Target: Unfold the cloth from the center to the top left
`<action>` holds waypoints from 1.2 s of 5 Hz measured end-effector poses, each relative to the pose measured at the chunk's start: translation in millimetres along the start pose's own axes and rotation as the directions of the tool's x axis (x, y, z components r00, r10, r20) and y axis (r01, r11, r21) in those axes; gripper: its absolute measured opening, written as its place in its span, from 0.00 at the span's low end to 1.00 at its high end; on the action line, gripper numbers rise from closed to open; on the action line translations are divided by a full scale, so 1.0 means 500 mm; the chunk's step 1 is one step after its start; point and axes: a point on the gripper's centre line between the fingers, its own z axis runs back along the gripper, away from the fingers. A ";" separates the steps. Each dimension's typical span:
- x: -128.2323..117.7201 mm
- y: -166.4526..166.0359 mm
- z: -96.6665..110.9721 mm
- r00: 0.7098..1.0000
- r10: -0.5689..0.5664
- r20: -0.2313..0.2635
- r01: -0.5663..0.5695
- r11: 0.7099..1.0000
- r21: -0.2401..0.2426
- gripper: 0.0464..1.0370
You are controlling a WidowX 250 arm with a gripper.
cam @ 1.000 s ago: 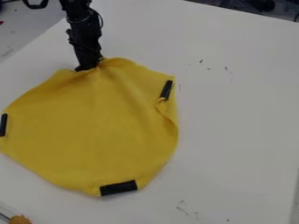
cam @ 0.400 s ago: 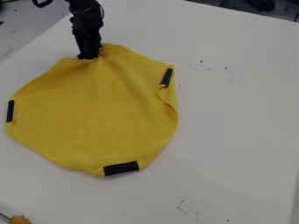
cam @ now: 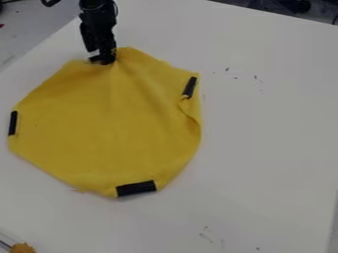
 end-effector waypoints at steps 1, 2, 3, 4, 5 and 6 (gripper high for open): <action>0.032 0.024 0.029 0.999 -0.022 0.038 0.020 0.998 0.057 0.97; 0.040 0.032 0.050 0.999 -0.014 0.032 0.012 0.997 0.073 0.96; 0.030 0.009 0.058 0.997 0.065 -0.040 -0.064 0.997 0.033 0.96; 0.021 -0.056 0.099 0.977 0.172 -0.127 -0.177 0.984 -0.032 0.96; -0.014 -0.152 0.181 0.952 0.287 -0.110 -0.291 0.957 -0.020 0.96; -0.035 -0.238 0.236 0.953 0.302 -0.005 -0.302 0.953 0.018 0.96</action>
